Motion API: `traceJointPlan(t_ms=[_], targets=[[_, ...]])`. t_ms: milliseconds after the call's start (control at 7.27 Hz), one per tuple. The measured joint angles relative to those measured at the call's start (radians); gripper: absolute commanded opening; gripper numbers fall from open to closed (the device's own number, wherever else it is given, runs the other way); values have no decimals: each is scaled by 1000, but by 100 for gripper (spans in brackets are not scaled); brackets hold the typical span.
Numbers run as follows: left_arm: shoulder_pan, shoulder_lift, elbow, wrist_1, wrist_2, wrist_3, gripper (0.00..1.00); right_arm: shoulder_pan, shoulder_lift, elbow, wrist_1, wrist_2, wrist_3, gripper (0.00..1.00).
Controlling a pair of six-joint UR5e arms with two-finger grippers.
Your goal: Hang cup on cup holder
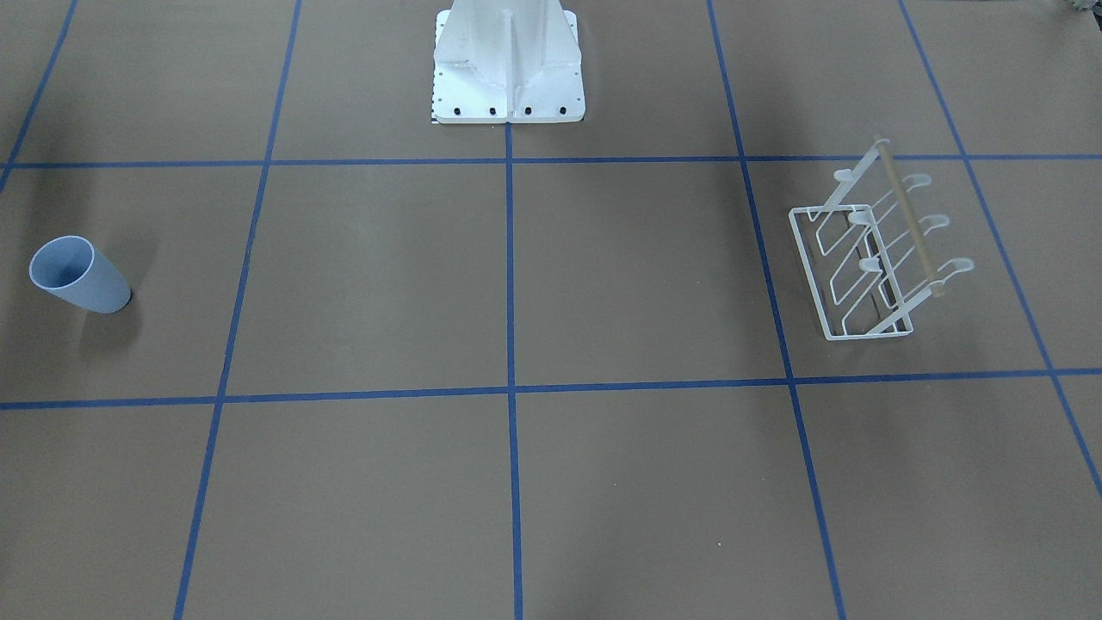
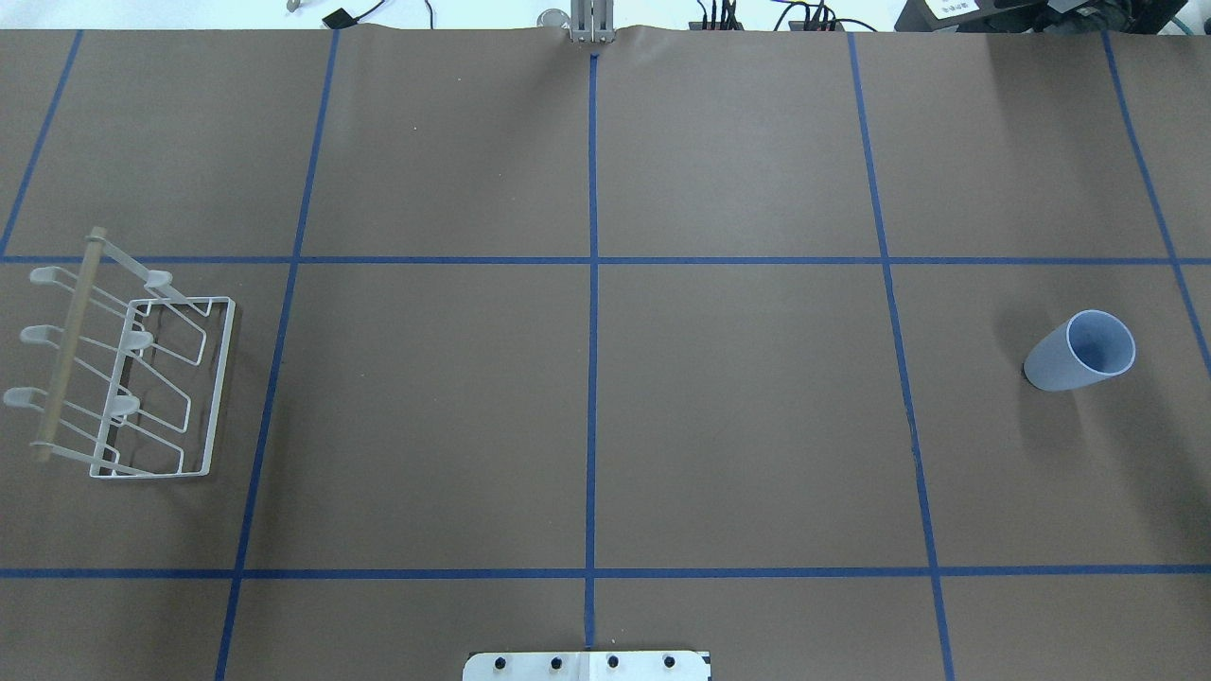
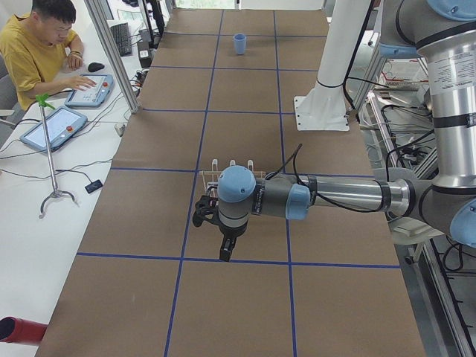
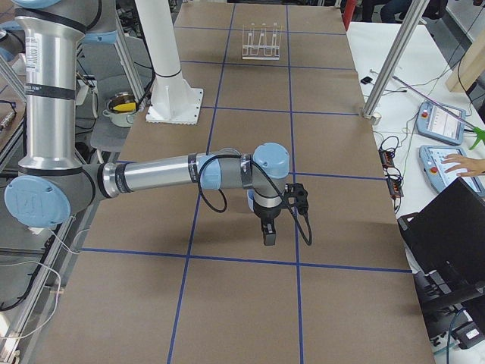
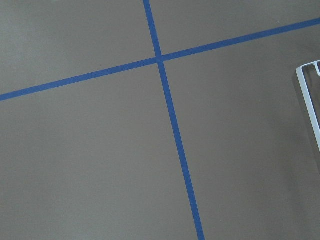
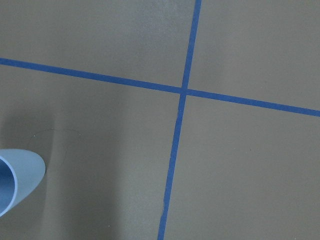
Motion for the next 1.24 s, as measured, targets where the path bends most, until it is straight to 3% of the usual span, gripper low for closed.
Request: traceJointPlan(t_ms=[412,962,1238], targets=[[0,0,-6,-11,-1,1,98,-1,11,6,14,6,-2,100],[0,0,5,-61,0,-5,98,-68,-5,1,249,152,58,100],[0,0,6,-63,0,-6,98,-196,-11,5,358,75,218,100]])
